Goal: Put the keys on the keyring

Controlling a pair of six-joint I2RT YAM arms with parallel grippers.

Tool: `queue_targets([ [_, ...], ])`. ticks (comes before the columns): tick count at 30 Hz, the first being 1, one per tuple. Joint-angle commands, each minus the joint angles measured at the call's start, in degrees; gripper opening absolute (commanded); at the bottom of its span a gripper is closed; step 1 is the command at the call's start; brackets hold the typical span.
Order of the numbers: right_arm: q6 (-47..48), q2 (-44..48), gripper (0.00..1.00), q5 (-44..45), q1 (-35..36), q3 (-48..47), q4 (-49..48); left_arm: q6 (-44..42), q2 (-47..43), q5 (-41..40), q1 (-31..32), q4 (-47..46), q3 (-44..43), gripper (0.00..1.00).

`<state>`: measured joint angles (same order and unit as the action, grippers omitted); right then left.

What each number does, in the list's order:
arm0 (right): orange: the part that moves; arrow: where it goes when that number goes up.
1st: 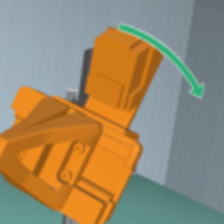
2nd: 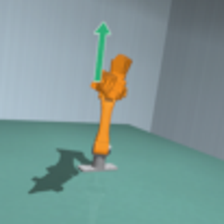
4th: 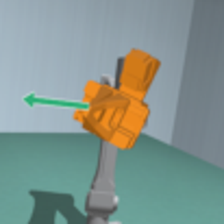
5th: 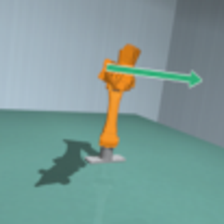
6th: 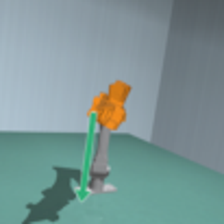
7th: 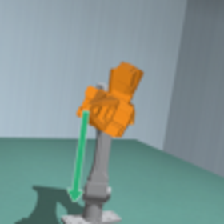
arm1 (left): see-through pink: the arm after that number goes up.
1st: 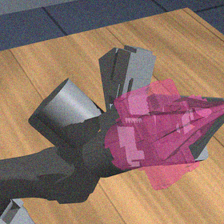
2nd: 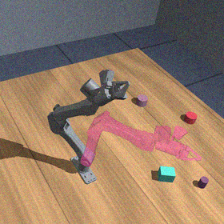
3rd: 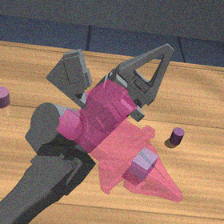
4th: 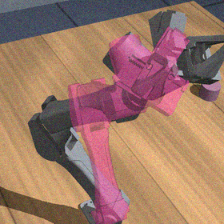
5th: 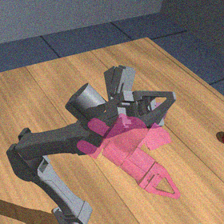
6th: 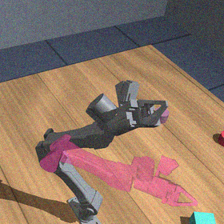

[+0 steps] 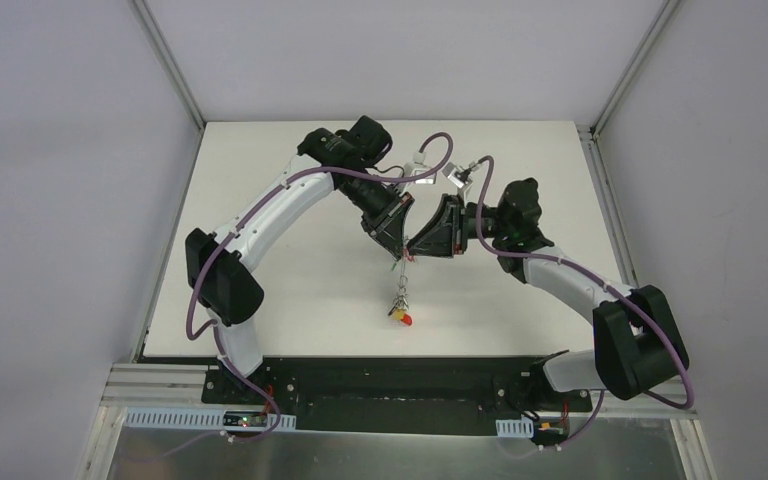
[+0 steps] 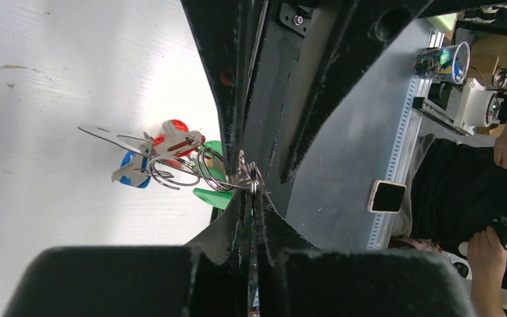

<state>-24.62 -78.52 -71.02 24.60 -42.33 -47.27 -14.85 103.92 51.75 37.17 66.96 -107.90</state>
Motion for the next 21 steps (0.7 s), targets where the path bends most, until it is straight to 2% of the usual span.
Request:
queue_targets([
  [1, 1.9, 1.3, 0.3, -2.9, 1.0, -2.1, -2.0, -1.3, -0.2, 1.0, 0.4, 1.8, -2.8, 0.0],
  [6, 2.4, 1.0, 0.29, -3.1, 2.0, -2.3, -1.5, -0.9, 0.0, 1.1, 0.5, 1.4, -3.0, 0.0],
  [21, 1.6, -0.2, 0.06, -0.9, 2.8, -3.4, -0.7, -1.0, 0.2, 1.0, 1.0, 1.0, -2.5, 0.0],
])
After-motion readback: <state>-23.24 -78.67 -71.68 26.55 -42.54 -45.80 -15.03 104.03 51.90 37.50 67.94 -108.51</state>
